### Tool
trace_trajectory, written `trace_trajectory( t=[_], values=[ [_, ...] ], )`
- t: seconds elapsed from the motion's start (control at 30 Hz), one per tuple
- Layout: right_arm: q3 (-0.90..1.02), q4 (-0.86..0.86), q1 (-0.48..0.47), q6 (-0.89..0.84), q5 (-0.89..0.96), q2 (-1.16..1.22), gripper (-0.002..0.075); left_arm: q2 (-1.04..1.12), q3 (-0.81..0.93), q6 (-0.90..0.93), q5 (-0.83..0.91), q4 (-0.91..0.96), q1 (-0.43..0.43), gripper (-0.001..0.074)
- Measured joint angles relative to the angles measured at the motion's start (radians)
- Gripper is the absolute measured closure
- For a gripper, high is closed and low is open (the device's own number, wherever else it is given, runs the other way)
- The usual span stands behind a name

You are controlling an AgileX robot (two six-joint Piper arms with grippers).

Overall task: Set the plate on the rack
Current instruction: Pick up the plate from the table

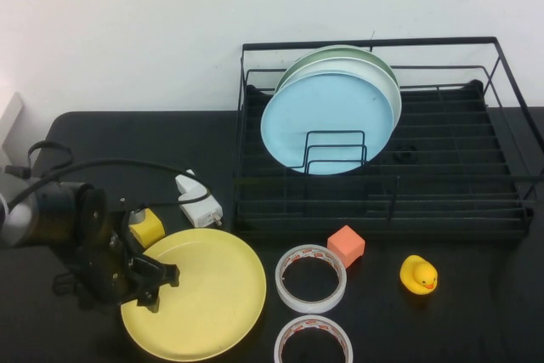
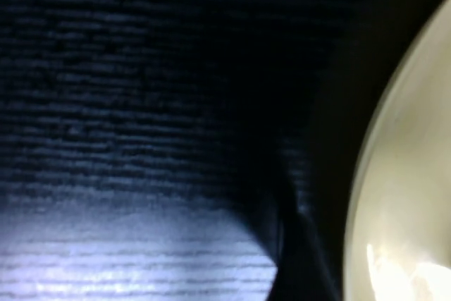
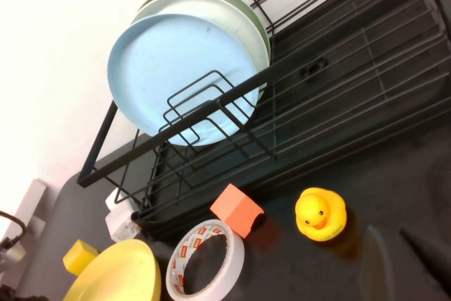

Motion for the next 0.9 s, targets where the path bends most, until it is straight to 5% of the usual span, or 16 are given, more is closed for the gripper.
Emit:
trace_trajectory(
  t=[0.47,0.9],
  values=[
    [0.000,0.000,0.000,-0.008,0.000,0.000,0.0715,0.024,-0.013,0.004,-0.048,-0.010,0.001,0.0680],
    [0.000,0.000,0.000,-0.011,0.000,0.000,0.0715,0.007,-0.019,0.202,0.000,-0.205,0.050,0.0718]
  ],
)
